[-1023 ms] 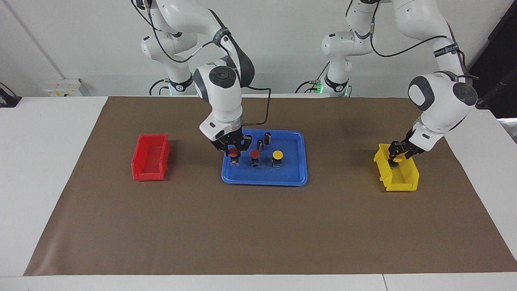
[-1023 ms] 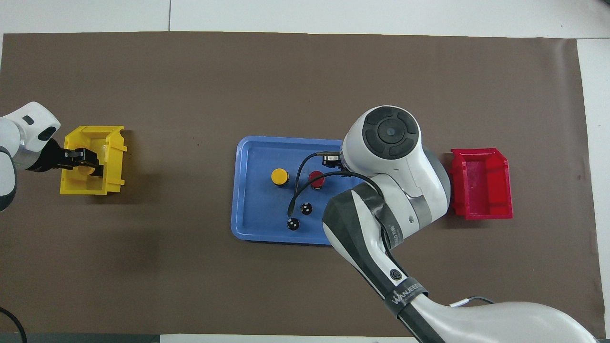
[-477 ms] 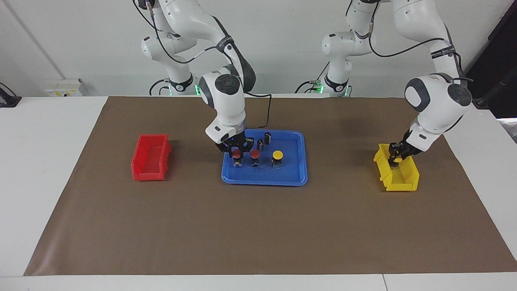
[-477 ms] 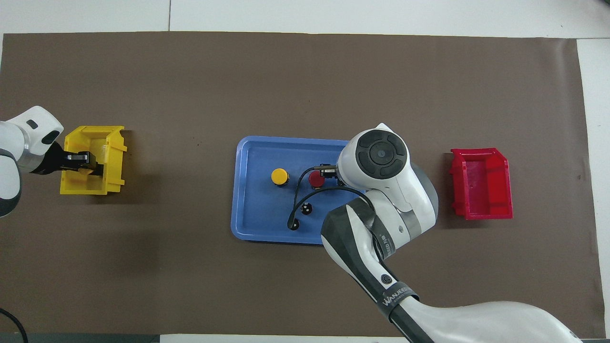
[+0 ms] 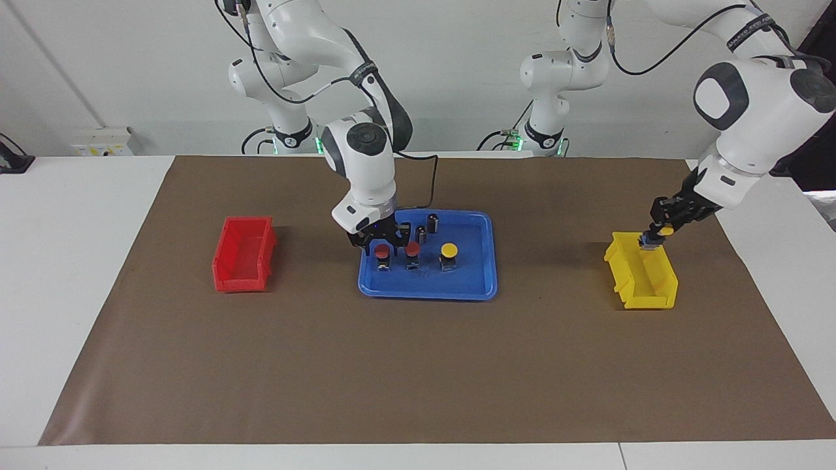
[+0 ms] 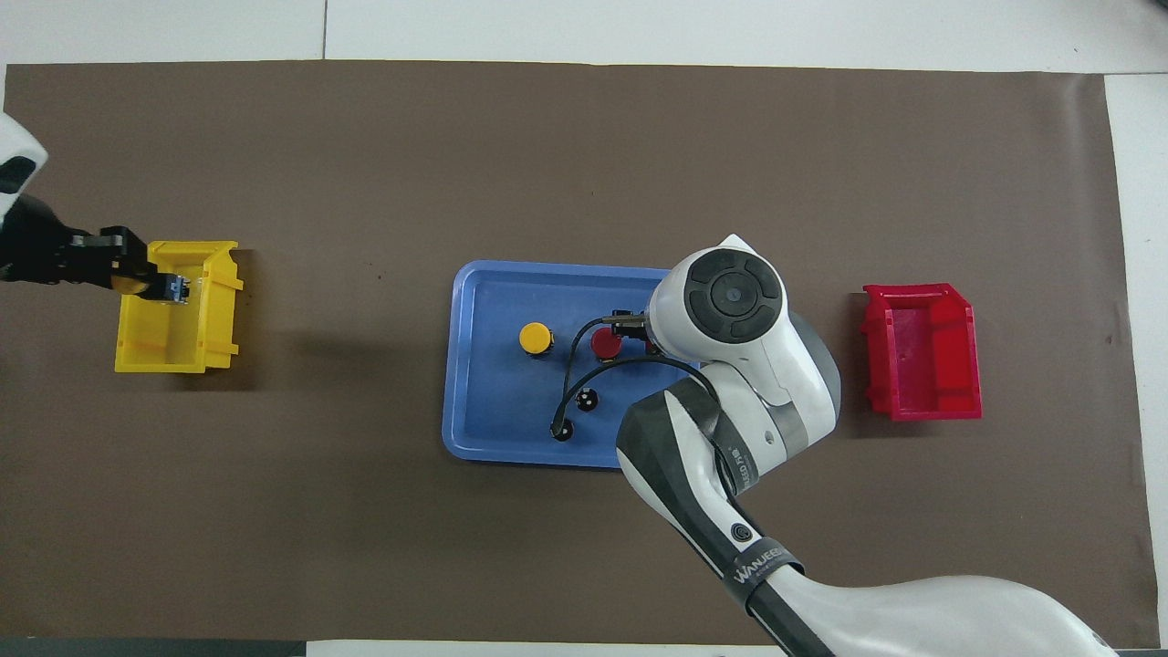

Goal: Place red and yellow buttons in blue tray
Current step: 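Place the red button in the tray while the left gripper grasps yellow button, then lower the yellow button into the tray with the left gripper and release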

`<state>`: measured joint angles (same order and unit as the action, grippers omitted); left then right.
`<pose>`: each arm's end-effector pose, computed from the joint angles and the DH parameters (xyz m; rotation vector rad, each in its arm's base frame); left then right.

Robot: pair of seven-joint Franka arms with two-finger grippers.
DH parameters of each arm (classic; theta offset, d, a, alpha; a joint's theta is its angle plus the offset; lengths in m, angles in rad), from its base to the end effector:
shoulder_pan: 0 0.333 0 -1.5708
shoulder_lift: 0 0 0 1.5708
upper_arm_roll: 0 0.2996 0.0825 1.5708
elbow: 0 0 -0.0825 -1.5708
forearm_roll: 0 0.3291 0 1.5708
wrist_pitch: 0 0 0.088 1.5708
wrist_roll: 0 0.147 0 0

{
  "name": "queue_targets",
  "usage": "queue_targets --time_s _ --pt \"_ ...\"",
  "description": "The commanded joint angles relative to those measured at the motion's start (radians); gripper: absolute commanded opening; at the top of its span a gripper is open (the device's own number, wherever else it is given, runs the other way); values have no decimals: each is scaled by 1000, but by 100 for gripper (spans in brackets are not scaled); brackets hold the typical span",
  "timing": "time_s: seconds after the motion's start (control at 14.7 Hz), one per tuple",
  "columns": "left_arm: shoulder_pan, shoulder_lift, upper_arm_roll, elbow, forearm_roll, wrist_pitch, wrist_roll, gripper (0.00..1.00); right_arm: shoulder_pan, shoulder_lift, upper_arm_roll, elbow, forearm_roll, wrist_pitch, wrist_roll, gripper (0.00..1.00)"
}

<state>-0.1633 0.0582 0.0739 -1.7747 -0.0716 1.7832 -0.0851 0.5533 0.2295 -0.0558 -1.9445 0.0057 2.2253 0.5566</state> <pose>0.5167 -0.0560 0.4709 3.0796 0.0193 -0.0847 0.4930 0.2692 0.3451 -3.1202 0.0947 -0.0760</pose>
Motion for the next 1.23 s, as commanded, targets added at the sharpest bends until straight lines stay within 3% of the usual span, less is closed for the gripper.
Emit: queue_targets --time_s 0.0,0.2,0.41,0.75,1.16 --pt "-192 -11 6 -107 -23 123 -186 2 -53 -31 -9 100 -6 -142 -10 100" --pt "-356 32 6 -120 -51 235 -313 2 -186 -116 -9 180 -24 -293 -90 100" --pt "-436 54 6 -181 -83 386 -354 2 -311 -194 -10 251 -23 -461 -144 100" --pt "-478 106 6 -204 -83 456 -372 2 -481 -237 -10 415 -24 -702 -340 100" --pt "-478 121 6 -238 -85 499 -369 2 -572 -249 -7 415 -24 -814 -520 100"
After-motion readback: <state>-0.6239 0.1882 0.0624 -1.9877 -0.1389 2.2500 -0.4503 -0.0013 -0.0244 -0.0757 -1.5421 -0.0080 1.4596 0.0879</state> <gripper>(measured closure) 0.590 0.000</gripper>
